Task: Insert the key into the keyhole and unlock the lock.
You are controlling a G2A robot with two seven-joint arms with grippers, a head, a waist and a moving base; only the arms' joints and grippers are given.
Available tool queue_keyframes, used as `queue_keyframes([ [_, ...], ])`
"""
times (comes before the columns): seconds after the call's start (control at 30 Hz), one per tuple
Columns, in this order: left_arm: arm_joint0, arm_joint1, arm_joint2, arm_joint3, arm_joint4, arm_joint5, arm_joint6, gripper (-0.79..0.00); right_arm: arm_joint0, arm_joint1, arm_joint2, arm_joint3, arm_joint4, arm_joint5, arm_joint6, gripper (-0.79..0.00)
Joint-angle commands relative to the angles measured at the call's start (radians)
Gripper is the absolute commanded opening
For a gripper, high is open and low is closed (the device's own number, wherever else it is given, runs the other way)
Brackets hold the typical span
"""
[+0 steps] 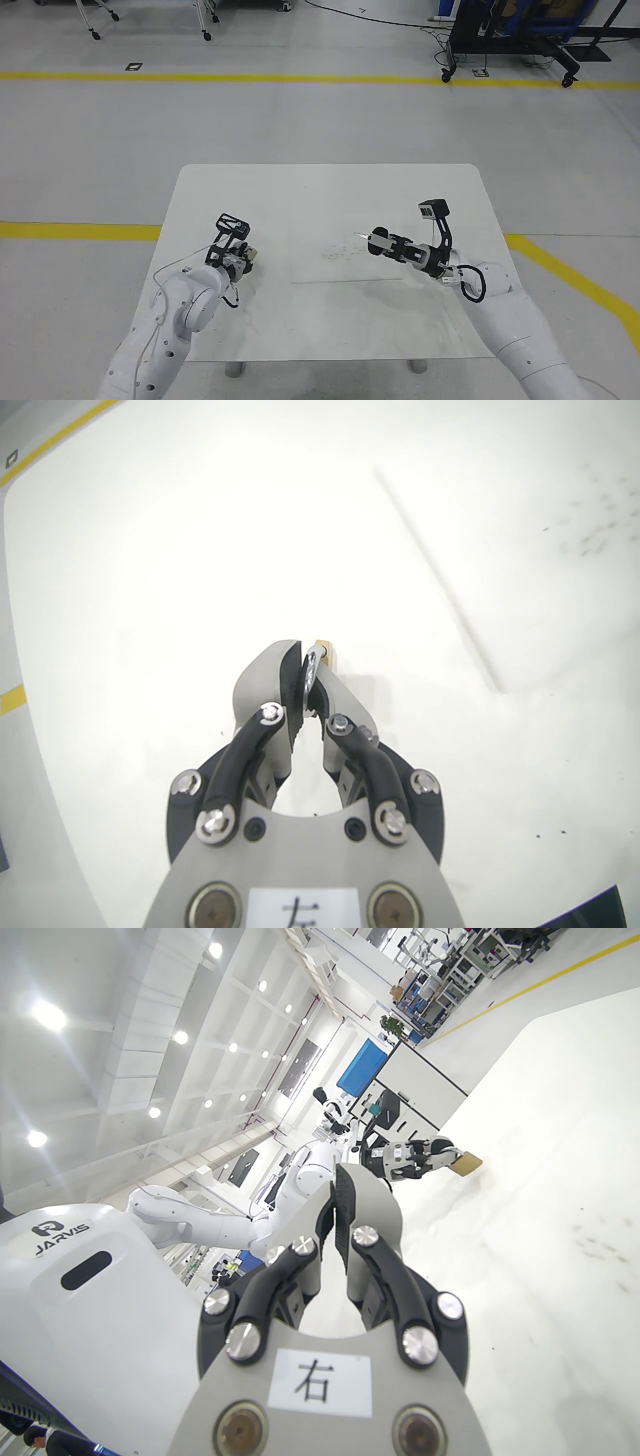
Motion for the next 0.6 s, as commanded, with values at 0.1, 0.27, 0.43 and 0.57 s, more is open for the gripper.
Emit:
queue_keyframes([
  [0.1, 0.069, 0.003, -0.078, -0.065, -0.187, -0.153, 0.293, -0.785, 0.000, 0.000, 0.000, 0.000, 0.000, 0.000, 0.000, -0.785],
  [0.27, 0.093, 0.003, -0.103, -0.072, -0.296, -0.228, 0.378, -0.785, 0.000, 0.000, 0.000, 0.000, 0.000, 0.000, 0.000, -0.785],
  [0.43, 0.093, 0.003, -0.103, -0.072, -0.296, -0.228, 0.378, -0.785, 0.000, 0.000, 0.000, 0.000, 0.000, 0.000, 0.000, -0.785],
  [0.57, 0.096, 0.000, -0.097, -0.057, -0.392, -0.260, 0.375, -0.785, 0.000, 0.000, 0.000, 0.000, 0.000, 0.000, 0.000, -0.785],
])
